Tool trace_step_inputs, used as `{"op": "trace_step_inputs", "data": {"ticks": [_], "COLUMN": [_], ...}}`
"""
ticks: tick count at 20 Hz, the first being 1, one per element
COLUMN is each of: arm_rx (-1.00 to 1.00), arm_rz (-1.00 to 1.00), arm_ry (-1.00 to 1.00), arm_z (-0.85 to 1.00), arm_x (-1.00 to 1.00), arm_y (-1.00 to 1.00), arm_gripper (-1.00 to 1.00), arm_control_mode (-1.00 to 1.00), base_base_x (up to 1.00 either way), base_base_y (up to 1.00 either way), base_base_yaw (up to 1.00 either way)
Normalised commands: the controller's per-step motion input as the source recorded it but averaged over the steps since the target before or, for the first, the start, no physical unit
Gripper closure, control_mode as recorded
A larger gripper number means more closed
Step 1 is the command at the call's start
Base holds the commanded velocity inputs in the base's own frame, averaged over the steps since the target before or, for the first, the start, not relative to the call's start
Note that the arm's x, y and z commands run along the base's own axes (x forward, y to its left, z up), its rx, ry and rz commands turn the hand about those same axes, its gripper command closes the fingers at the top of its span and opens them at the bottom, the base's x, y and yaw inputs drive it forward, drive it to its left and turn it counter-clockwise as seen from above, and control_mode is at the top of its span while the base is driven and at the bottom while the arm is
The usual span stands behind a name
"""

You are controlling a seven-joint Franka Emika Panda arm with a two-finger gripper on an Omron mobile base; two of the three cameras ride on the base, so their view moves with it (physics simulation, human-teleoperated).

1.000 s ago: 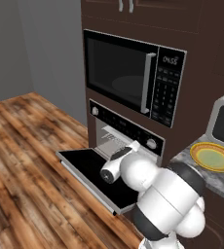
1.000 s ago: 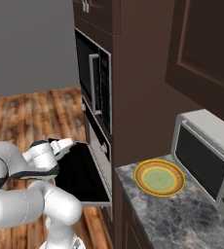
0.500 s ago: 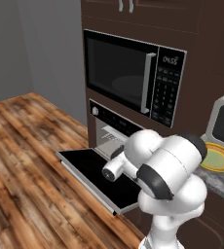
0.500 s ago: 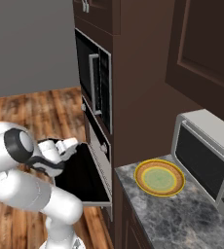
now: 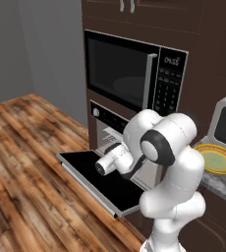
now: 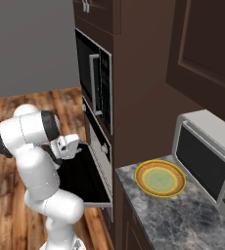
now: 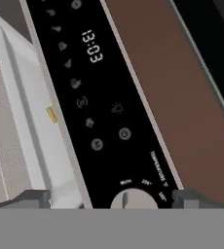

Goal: Take the baked cake out of the oven and place it on the plate for cooling. Then close the oven door.

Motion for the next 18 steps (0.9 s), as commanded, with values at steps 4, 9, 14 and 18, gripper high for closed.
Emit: {"op": "trace_step_inputs", "data": {"ticks": [4, 9, 14, 18], "arm_rx": [-0.14, -0.14, -0.11, -0.11], "arm_rz": [-0.11, -0.10, -0.09, -0.07], "arm_ry": [0.00, 0.00, 0.00, 0.00], "arm_z": [-0.27, -0.33, -0.21, -0.21], "arm_x": [0.19, 0.21, 0.37, 0.44], "arm_y": [0.00, 0.00, -0.07, -0.13], "arm_gripper": [-1.00, -1.00, -1.00, -1.00], "arm_control_mode": [-1.00, -1.00, -1.00, -1.00], "base_base_x": [0.00, 0.00, 0.00, 0.00], "base_base_y": [0.00, 0.00, 0.00, 0.00], "base_base_yaw": [0.00, 0.00, 0.00, 0.00]}}
